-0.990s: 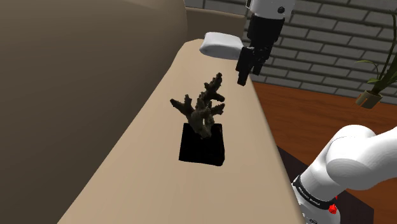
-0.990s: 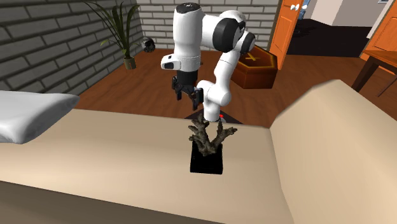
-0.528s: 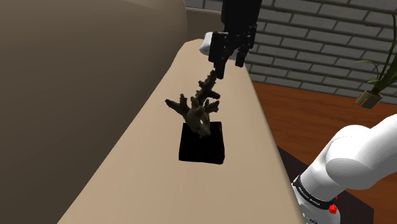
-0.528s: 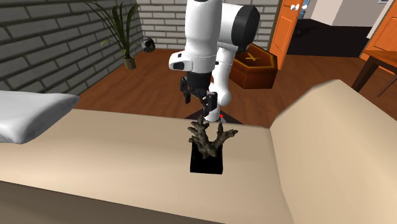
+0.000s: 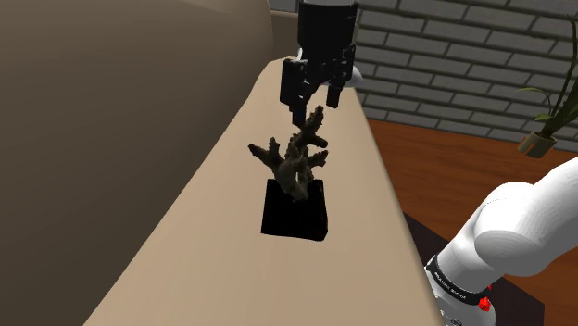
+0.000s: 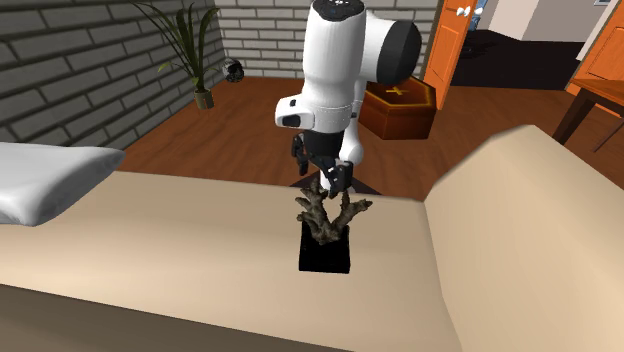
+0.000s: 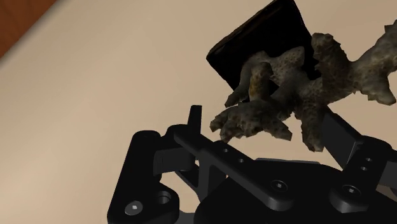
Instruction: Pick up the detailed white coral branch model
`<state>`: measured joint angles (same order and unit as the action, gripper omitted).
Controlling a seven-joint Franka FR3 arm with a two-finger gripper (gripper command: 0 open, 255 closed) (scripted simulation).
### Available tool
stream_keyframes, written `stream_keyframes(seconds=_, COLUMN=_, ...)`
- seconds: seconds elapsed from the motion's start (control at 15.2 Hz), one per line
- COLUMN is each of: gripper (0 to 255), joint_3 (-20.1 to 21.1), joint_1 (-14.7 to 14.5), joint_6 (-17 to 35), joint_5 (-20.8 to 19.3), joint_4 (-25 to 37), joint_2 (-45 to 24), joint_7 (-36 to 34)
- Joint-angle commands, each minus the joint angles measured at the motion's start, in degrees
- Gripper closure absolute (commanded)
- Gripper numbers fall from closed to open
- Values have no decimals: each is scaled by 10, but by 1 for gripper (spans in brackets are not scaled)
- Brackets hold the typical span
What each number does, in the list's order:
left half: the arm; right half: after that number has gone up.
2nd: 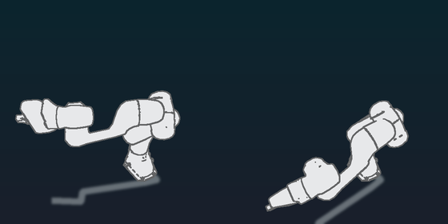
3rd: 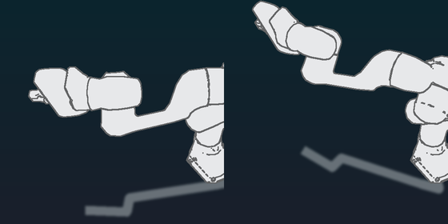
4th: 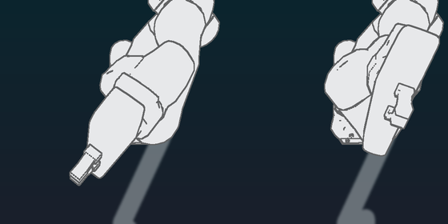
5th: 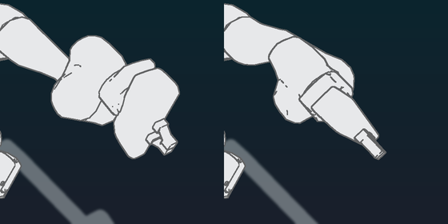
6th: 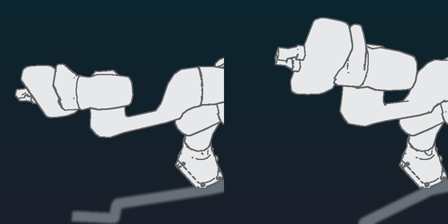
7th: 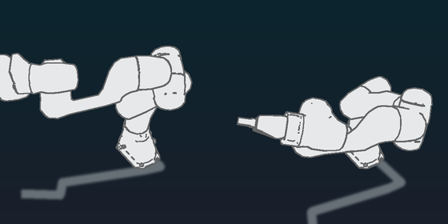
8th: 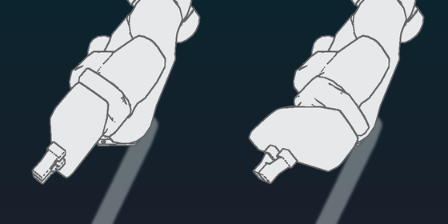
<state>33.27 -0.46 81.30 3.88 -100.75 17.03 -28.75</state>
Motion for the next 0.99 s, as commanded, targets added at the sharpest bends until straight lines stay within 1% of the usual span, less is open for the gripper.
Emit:
stream_keyframes(seconds=0.0, gripper=0, joint_3=0, joint_1=-1, joint_6=15, joint_5=2, joint_4=-19, joint_2=5, joint_7=1)
stream_keyframes(seconds=0.13, gripper=0, joint_3=-1, joint_1=-1, joint_6=19, joint_5=3, joint_4=-25, joint_2=7, joint_7=1)
stream_keyframes(seconds=0.2, gripper=255, joint_3=0, joint_1=-1, joint_6=20, joint_5=3, joint_4=-25, joint_2=6, joint_7=1)
stream_keyframes(seconds=0.79, gripper=255, joint_3=-1, joint_1=-2, joint_6=19, joint_5=3, joint_4=-25, joint_2=7, joint_7=1)
stream_keyframes(seconds=0.92, gripper=255, joint_3=0, joint_1=0, joint_6=4, joint_5=1, joint_4=-4, joint_2=1, joint_7=0)
